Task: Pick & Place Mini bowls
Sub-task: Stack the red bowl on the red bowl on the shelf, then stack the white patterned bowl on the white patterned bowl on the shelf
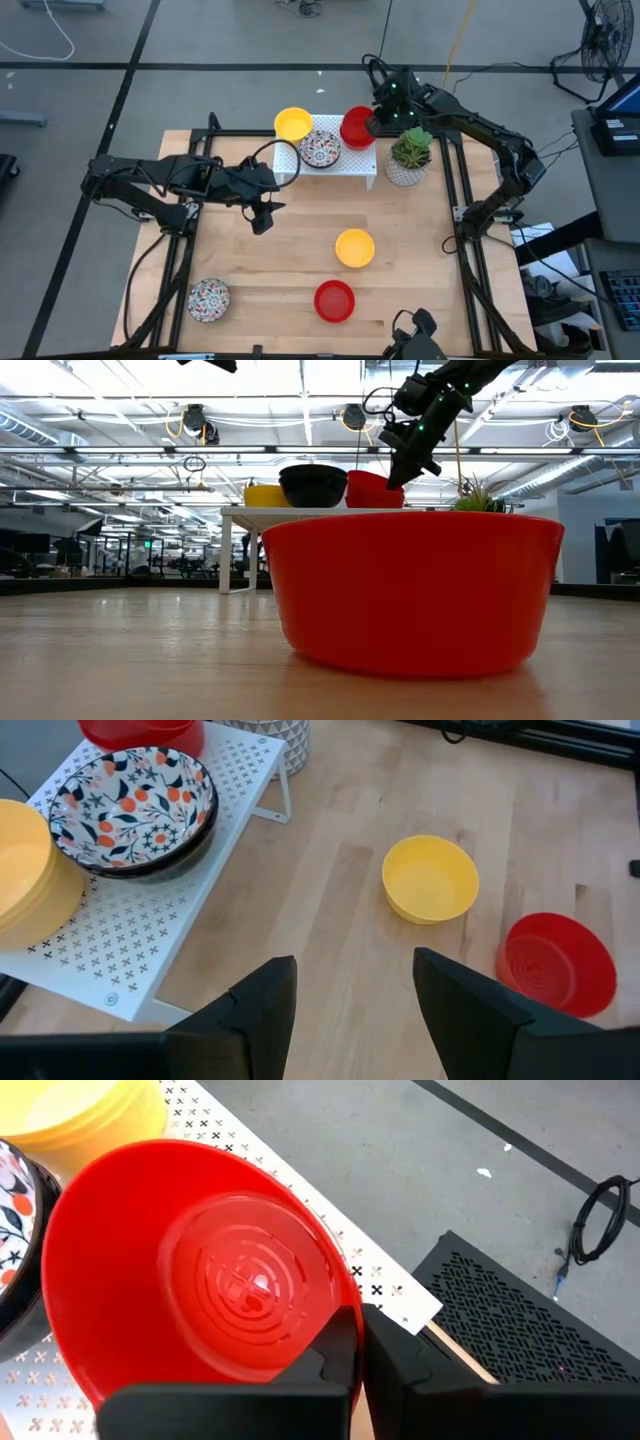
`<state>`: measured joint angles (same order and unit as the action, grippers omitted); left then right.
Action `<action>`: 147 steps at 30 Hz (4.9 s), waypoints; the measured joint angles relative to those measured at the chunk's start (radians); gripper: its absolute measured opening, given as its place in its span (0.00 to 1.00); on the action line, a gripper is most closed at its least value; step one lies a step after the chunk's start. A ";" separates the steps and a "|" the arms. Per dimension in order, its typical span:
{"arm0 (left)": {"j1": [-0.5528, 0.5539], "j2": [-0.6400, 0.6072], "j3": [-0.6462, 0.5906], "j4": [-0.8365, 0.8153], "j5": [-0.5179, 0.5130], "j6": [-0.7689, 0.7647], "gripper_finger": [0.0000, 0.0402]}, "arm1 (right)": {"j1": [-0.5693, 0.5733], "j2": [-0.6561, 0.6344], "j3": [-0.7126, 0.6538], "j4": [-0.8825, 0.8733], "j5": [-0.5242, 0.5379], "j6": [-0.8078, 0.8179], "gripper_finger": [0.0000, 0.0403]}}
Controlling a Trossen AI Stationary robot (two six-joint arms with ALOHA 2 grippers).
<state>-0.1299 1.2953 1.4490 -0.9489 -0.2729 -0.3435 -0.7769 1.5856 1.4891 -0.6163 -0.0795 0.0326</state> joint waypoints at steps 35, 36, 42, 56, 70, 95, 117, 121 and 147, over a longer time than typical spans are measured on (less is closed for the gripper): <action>-0.332 0.001 -0.343 -0.247 0.367 -0.948 0.51 | 0.154 -0.375 -0.066 0.046 -0.189 0.024 0.33; -0.356 0.001 -0.369 -0.212 0.395 -1.006 0.51 | 0.168 -0.383 -0.082 0.063 -0.189 0.024 0.33; -0.488 0.001 -0.478 0.057 0.434 -1.306 0.51 | 0.220 -0.407 -0.176 0.180 -0.187 0.026 0.33; -0.681 0.104 -0.546 0.200 0.369 -1.697 0.51 | 0.232 -0.408 -0.298 0.253 -0.187 0.023 0.34; -0.701 0.211 -0.546 0.160 0.457 -1.714 0.48 | 0.232 -0.408 -0.299 0.253 -0.188 0.023 0.34; -0.542 0.241 -0.541 0.065 0.187 -0.987 0.07 | 0.293 -0.408 -0.299 0.231 -0.190 -0.068 0.34; -0.201 0.244 -0.184 0.097 -0.088 0.012 0.04 | 0.419 -0.408 -0.299 0.201 -0.183 -0.101 0.34; -0.157 0.244 -0.055 0.092 -0.140 0.197 0.02 | 0.419 -0.408 -0.299 0.160 -0.170 -0.107 0.34; 0.331 0.318 0.030 0.384 -0.035 0.596 0.04 | 0.431 -0.560 -0.299 -0.057 -0.157 -0.098 0.34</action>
<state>0.2015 1.6129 1.4788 -0.5647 -0.3077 0.2520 -0.3454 1.0260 1.1898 -0.6737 -0.2367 -0.0656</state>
